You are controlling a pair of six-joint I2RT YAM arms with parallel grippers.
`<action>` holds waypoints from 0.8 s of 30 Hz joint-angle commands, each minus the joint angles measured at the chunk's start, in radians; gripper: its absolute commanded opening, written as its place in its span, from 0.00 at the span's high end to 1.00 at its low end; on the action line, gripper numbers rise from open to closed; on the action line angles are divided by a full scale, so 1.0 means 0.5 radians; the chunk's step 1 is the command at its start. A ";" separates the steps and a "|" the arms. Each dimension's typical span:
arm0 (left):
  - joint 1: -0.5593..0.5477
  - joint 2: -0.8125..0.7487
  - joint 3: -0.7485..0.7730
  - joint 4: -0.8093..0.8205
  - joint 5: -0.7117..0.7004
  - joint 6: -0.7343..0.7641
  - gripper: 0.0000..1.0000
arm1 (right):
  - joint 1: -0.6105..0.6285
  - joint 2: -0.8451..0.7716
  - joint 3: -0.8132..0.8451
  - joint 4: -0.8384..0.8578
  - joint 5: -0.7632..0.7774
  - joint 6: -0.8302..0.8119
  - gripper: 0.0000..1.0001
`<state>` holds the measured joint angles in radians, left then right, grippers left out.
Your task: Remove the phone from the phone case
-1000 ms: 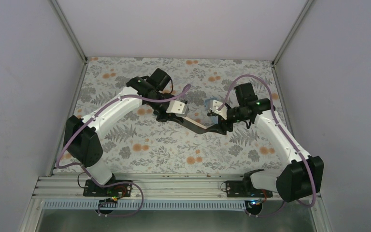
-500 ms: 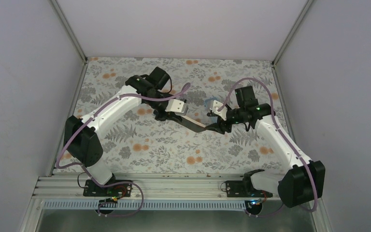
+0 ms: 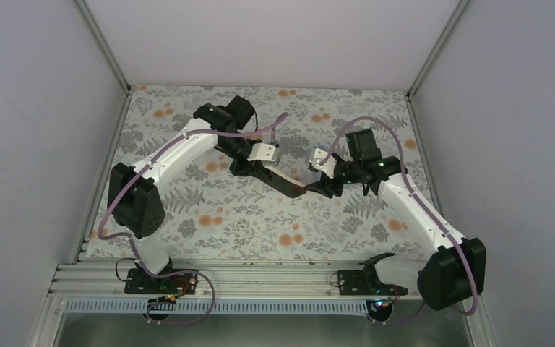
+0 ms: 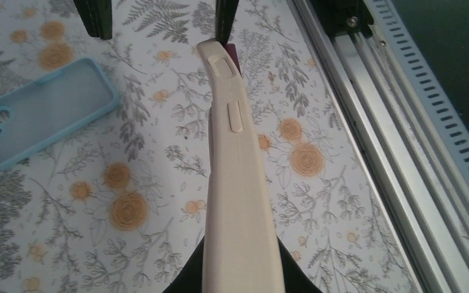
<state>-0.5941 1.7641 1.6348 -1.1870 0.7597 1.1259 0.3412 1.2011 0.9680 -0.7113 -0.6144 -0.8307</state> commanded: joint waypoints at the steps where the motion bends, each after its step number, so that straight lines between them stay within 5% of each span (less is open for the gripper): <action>1: -0.116 0.004 0.174 -0.209 0.955 0.245 0.98 | 0.109 0.098 0.046 0.457 0.241 0.103 0.38; 10: -0.118 0.012 0.241 -0.337 1.113 0.341 0.98 | 0.158 0.142 0.025 0.662 0.447 0.149 0.38; 19: -0.132 0.106 0.263 -0.273 1.087 0.303 0.98 | 0.215 0.507 0.607 -0.009 -0.561 0.009 0.37; 24: -0.134 0.109 0.217 0.055 0.971 0.033 0.98 | 0.396 0.687 0.801 -0.233 -0.743 -0.053 0.45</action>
<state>-0.5777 1.8145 1.7241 -1.3109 0.8993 1.1831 0.4377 1.4956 1.2800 -0.9516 -0.7631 -0.8368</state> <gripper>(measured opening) 0.125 0.609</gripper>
